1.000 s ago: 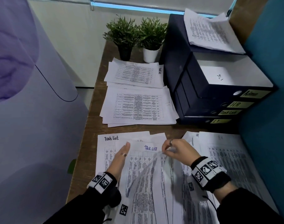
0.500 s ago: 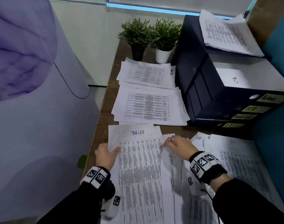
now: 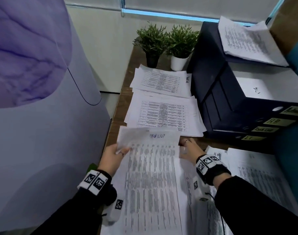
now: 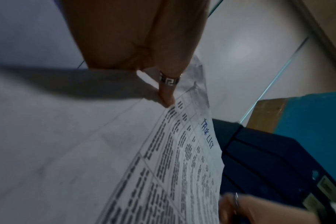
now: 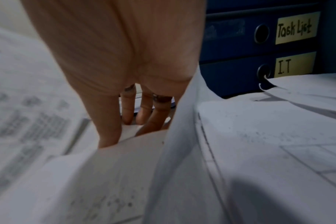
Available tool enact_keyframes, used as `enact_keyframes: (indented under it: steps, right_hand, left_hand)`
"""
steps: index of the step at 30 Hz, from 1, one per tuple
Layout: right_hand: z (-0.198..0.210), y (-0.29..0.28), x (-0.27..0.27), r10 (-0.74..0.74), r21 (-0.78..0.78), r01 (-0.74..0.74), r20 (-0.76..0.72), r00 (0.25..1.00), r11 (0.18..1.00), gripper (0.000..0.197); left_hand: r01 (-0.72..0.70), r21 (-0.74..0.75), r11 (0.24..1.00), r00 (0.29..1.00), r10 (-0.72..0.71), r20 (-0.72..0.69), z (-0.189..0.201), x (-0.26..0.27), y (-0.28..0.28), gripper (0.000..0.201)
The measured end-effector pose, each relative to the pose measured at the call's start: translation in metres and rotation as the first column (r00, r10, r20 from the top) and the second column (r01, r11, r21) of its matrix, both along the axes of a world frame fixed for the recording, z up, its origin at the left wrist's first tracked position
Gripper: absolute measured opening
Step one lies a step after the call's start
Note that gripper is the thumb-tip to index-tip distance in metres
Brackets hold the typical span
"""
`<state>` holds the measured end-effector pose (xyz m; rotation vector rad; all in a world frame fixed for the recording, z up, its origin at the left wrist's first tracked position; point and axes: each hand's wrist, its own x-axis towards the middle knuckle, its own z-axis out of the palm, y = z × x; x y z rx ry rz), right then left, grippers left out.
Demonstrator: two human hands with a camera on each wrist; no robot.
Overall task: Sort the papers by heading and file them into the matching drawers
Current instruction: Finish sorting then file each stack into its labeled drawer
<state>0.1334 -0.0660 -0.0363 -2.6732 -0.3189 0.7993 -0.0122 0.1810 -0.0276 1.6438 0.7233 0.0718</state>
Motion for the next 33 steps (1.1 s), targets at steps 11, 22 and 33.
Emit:
enact_keyframes:
  steps: [11, 22, 33]
  right_hand:
    - [0.051, 0.014, -0.002, -0.262, 0.618, 0.200, 0.010, 0.965, 0.760, 0.027]
    - [0.157, 0.009, -0.046, -0.087, 0.762, 0.087, -0.040, 0.995, 0.642, 0.063]
    - [0.030, -0.059, -0.090, -0.245, 0.334, 0.385, -0.392, 0.887, 0.860, 0.064]
  left_hand:
    - [-0.201, 0.142, 0.969, 0.874, 0.112, 0.473, 0.159, 0.024, 0.047, 0.018]
    - [-0.087, 0.064, 0.994, 0.766, 0.026, 0.643, 0.193, 0.046, 0.021, 0.039]
    - [0.470, -0.027, 0.882, 0.824, -0.449, -0.345, -0.007, 0.007, -0.085, 0.041]
